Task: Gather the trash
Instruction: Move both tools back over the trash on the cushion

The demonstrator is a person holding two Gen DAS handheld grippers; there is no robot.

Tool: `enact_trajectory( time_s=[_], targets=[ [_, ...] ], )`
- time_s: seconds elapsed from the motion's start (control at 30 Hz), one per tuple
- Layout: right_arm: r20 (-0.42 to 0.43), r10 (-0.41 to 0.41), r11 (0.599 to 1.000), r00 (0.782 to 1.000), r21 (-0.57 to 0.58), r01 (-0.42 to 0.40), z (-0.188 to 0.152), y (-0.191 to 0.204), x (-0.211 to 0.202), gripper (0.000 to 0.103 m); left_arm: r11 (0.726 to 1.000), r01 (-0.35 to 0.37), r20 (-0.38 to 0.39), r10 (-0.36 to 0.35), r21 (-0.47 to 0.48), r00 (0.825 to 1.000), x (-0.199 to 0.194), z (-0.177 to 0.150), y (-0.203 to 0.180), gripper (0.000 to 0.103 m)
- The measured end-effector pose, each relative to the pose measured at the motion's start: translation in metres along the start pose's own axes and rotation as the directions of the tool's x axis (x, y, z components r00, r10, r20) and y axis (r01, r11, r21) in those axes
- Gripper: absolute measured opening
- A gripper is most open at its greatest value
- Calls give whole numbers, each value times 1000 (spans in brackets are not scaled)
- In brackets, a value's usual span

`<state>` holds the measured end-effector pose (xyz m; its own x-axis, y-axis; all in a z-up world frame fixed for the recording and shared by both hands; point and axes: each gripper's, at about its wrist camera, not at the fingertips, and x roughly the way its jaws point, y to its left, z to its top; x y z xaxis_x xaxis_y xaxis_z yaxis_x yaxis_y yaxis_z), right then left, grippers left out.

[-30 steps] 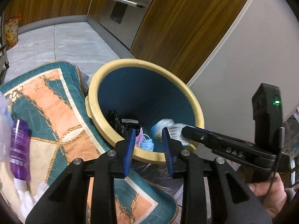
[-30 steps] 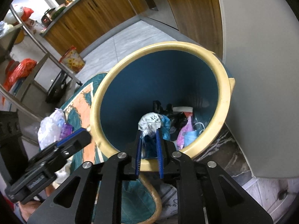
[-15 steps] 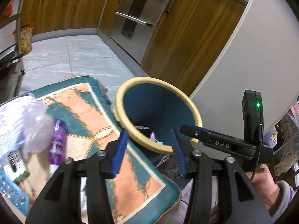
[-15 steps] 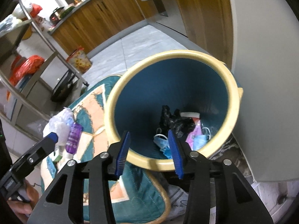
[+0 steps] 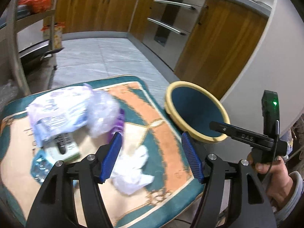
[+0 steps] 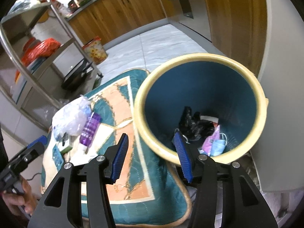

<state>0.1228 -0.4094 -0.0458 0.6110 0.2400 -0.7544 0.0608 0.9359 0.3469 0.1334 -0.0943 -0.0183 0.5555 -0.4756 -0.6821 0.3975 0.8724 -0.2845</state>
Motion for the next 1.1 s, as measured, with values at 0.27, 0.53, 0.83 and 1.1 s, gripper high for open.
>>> enact_trajectory(
  time_s=[0.27, 0.53, 0.83, 1.1],
  targets=[
    [-21, 29, 998, 999, -54, -30, -2, 26, 6, 53, 996, -80, 4, 80, -35, 997, -19, -2, 42, 65],
    [-51, 72, 989, 996, -129, -78, -4, 66, 16, 53, 983, -176, -19, 175, -57, 984, -27, -10, 89, 65],
    [-107, 95, 972, 990, -205, -115, -15, 100, 28, 53, 953, -280, -37, 285, 115, 958, -2, -9, 96, 65],
    [-186, 103, 957, 977, -249, -148, -34, 114, 42, 53, 859, -386, -36, 421, 336, 906, 41, -9, 93, 58]
  ],
)
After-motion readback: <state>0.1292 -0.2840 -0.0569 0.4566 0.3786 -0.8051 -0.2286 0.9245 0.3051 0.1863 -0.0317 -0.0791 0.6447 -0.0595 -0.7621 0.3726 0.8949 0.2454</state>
